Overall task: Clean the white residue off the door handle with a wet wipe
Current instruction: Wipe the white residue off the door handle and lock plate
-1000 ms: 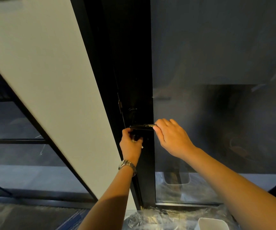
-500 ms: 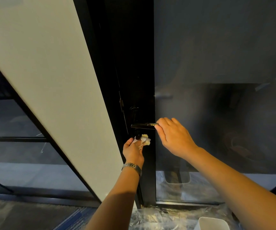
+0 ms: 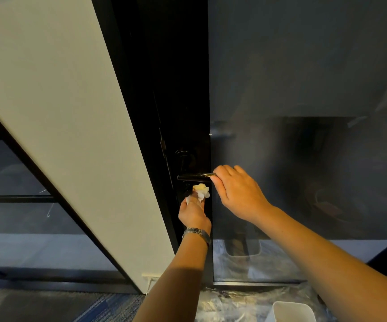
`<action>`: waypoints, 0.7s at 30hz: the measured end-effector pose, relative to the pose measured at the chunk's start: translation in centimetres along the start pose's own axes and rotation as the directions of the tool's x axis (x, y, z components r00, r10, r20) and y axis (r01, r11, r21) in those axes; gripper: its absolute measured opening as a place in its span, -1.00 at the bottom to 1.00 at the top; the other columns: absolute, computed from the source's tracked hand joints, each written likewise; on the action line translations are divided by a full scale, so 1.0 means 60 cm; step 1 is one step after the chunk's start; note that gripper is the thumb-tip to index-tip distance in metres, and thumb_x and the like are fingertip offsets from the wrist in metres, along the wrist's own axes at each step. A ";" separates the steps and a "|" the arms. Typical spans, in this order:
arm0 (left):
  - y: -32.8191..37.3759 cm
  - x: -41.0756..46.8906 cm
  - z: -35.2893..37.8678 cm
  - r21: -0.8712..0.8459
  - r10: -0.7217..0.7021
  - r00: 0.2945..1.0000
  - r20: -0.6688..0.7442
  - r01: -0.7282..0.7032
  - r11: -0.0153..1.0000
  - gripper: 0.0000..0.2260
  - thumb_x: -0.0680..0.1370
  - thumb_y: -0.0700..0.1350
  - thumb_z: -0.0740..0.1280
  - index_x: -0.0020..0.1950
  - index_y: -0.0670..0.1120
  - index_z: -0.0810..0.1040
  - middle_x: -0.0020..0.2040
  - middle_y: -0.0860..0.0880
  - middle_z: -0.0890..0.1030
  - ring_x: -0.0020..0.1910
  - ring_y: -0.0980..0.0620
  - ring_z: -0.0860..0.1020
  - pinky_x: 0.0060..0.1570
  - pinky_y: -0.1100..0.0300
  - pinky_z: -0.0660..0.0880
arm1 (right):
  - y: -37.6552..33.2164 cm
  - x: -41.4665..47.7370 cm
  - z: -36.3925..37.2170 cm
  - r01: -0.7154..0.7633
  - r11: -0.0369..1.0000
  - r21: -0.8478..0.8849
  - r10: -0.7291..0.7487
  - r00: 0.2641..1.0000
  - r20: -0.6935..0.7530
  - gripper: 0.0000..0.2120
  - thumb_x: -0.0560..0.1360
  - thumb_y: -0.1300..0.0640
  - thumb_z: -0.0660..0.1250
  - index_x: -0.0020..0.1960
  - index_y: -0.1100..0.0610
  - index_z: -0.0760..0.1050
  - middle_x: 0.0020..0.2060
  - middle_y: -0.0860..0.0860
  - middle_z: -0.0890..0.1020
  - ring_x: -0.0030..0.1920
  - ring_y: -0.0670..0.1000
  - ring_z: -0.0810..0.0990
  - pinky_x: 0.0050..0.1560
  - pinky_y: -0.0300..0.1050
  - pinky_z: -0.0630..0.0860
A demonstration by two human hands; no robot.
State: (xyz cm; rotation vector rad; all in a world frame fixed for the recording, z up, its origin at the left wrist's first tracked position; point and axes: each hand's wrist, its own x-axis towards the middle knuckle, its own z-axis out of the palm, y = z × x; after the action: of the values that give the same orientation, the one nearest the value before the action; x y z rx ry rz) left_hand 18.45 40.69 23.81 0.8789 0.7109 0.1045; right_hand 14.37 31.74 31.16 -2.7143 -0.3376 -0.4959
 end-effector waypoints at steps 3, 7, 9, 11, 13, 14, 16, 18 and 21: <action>0.001 0.000 0.000 -0.014 -0.031 0.999 -0.014 0.031 0.999 -0.80 0.54 -0.22 0.29 0.15 -0.21 0.54 -0.02 -0.11 0.58 -0.01 -0.03 0.55 0.05 0.15 0.47 | 0.001 0.001 0.001 0.001 1.000 0.007 -0.001 1.000 -0.012 -0.70 0.62 0.00 0.00 0.15 0.11 0.41 0.03 0.01 0.54 -0.09 -0.10 0.30 -0.16 -0.26 0.28; 0.011 -0.014 0.005 -0.090 -0.078 0.997 -0.004 0.078 0.993 -0.79 0.52 -0.26 0.31 0.14 -0.22 0.53 -0.03 -0.11 0.55 -0.03 -0.02 0.53 0.03 0.17 0.46 | 0.000 0.000 0.002 -0.012 1.000 0.003 0.012 1.000 -0.004 -0.70 0.62 0.00 -0.01 0.17 0.10 0.40 0.05 0.00 0.53 -0.07 -0.11 0.29 -0.15 -0.27 0.29; 0.014 -0.018 0.005 -0.114 -0.089 0.996 0.006 0.089 0.989 -0.79 0.51 -0.27 0.32 0.15 -0.23 0.52 -0.04 -0.10 0.55 -0.04 -0.01 0.53 0.05 0.17 0.46 | -0.001 0.000 0.002 -0.012 1.000 0.003 0.012 1.000 -0.006 -0.70 0.62 0.00 -0.01 0.17 0.10 0.40 0.05 0.00 0.53 -0.08 -0.11 0.29 -0.16 -0.28 0.28; 0.012 -0.018 0.004 -0.100 -0.088 0.996 0.003 0.088 0.991 -0.80 0.52 -0.27 0.31 0.14 -0.23 0.53 -0.07 -0.10 0.55 -0.06 0.00 0.53 0.07 0.16 0.46 | -0.001 0.000 0.003 -0.011 1.000 0.007 0.011 1.000 -0.008 -0.70 0.62 -0.01 -0.01 0.16 0.10 0.41 0.04 0.00 0.53 -0.08 -0.11 0.29 -0.17 -0.28 0.28; 0.011 -0.015 0.000 -0.065 -0.082 0.996 -0.017 0.081 0.995 -0.81 0.52 -0.27 0.30 0.12 -0.23 0.53 -0.08 -0.11 0.57 -0.05 -0.01 0.53 0.11 0.15 0.46 | 0.000 0.000 0.001 -0.011 1.000 0.004 0.011 1.000 -0.003 -0.70 0.62 -0.01 -0.01 0.16 0.09 0.40 0.04 0.00 0.53 -0.08 -0.12 0.30 -0.16 -0.28 0.28; 0.012 -0.009 -0.005 -0.042 -0.077 0.996 -0.044 0.075 0.996 -0.79 0.52 -0.25 0.29 0.15 -0.23 0.52 -0.05 -0.13 0.59 -0.03 -0.03 0.53 0.10 0.16 0.45 | 0.000 0.000 0.001 -0.008 1.000 0.003 0.008 1.000 -0.001 -0.70 0.62 -0.01 -0.02 0.16 0.09 0.40 0.04 -0.01 0.53 -0.08 -0.12 0.30 -0.16 -0.29 0.28; 0.020 0.004 -0.018 0.019 -0.031 0.996 -0.082 0.032 0.999 -0.77 0.55 -0.18 0.27 0.18 -0.18 0.52 -0.01 -0.13 0.60 0.01 -0.05 0.53 0.05 0.17 0.40 | -0.001 -0.002 0.001 -0.004 1.000 0.007 0.004 1.000 -0.002 -0.70 0.62 -0.01 -0.02 0.16 0.09 0.40 0.03 0.00 0.53 -0.08 -0.11 0.30 -0.16 -0.29 0.27; 0.031 0.012 -0.026 0.081 0.063 0.996 -0.063 -0.058 0.995 -0.81 0.55 -0.15 0.28 0.13 -0.13 0.56 -0.03 -0.10 0.59 0.01 -0.04 0.51 -0.04 0.24 0.41 | -0.001 -0.002 0.001 0.001 1.000 0.006 -0.001 1.000 -0.008 -0.70 0.62 0.00 -0.02 0.16 0.10 0.41 0.03 0.00 0.53 -0.08 -0.11 0.30 -0.15 -0.29 0.28; 0.048 0.012 -0.038 0.218 0.244 0.970 0.004 -0.239 0.946 -0.83 0.52 -0.18 0.31 0.09 -0.14 0.59 -0.03 -0.08 0.57 -0.01 -0.01 0.50 -0.24 0.35 0.40 | 0.001 0.000 0.003 0.011 1.000 -0.006 -0.012 1.000 -0.024 -0.70 0.62 0.00 0.00 0.15 0.11 0.42 0.01 0.01 0.54 -0.10 -0.11 0.30 -0.15 -0.28 0.28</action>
State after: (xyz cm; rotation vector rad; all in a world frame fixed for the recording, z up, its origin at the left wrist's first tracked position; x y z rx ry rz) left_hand 18.19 44.37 24.57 1.1754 0.6413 0.2604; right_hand 14.44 31.78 31.00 -2.7105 -0.3460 -0.5336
